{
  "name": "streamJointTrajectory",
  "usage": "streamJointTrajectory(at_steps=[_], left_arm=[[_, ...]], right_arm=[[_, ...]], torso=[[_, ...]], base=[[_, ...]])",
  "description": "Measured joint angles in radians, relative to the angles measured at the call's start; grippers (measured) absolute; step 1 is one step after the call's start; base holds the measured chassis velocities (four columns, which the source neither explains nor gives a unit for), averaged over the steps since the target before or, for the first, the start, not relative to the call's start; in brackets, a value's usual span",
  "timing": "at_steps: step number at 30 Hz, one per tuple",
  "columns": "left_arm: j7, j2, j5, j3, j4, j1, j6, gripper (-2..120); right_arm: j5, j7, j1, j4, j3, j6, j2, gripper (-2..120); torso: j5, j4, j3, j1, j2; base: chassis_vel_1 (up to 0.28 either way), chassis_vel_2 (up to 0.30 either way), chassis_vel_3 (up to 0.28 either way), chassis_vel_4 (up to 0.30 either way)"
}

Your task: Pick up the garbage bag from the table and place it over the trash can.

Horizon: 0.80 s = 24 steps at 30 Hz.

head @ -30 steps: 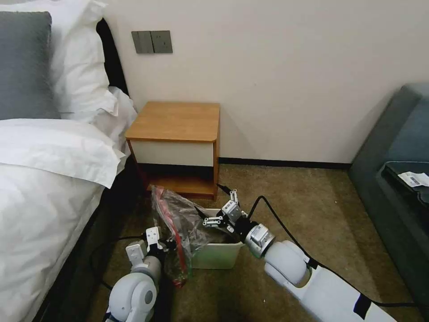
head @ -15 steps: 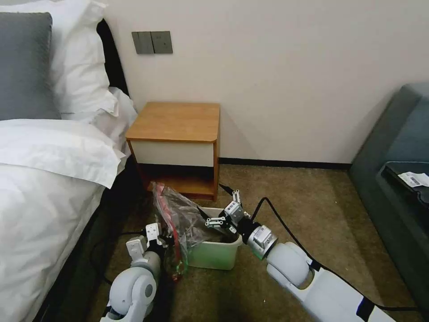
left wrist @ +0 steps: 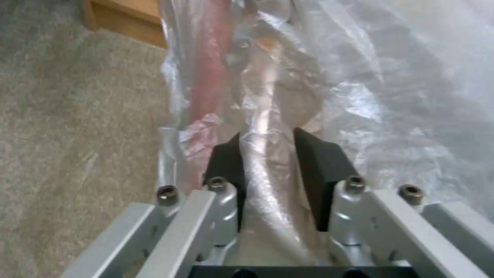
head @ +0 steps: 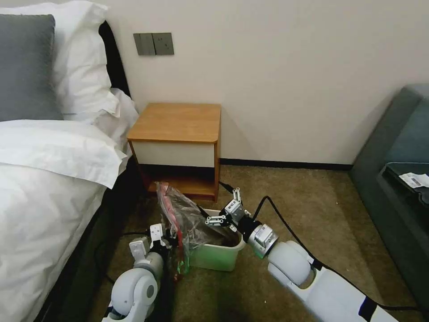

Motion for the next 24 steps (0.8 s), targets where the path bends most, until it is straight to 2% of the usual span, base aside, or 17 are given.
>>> streamJointTrajectory(at_steps=[1, 5, 8, 20, 24], left_arm=[[0.000, 0.000, 0.000, 0.000, 0.000, 0.000, 0.000, 22], [0.000, 0.006, 0.004, -0.001, 0.000, 0.006, 0.004, 9], [0.000, 0.006, 0.004, -0.002, 0.000, 0.006, 0.004, 5], [-0.026, -0.011, 0.022, -0.002, 0.000, 0.014, 0.004, 5], [-0.057, -0.026, 0.047, 0.002, 0.000, 0.027, -0.034, 5]], right_arm=[[0.000, 0.000, 0.000, 0.000, 0.000, 0.000, 0.000, 100], [0.000, 0.000, 0.003, 0.000, -0.002, 0.001, 0.001, 100], [0.001, 0.001, 0.006, 0.000, -0.005, 0.001, 0.001, 100], [0.000, 0.004, 0.003, 0.007, -0.005, 0.000, 0.003, 100], [-0.004, 0.005, -0.001, 0.006, -0.003, 0.001, 0.009, 100]], torso=[[0.0000, 0.0000, 0.000, 0.000, 0.000], [0.0000, 0.0002, 0.000, 0.000, 0.000], [-0.0002, 0.0002, 0.000, 0.000, 0.000], [-0.0005, -0.0001, 0.000, 0.000, 0.000], [-0.0005, 0.0000, 0.000, 0.000, 0.000]], base=[[0.000, 0.000, 0.000, 0.000], [0.000, 0.000, 0.000, 0.000], [0.000, 0.000, 0.000, 0.000], [0.000, 0.000, 0.000, 0.000], [0.000, 0.000, 0.000, 0.000]])
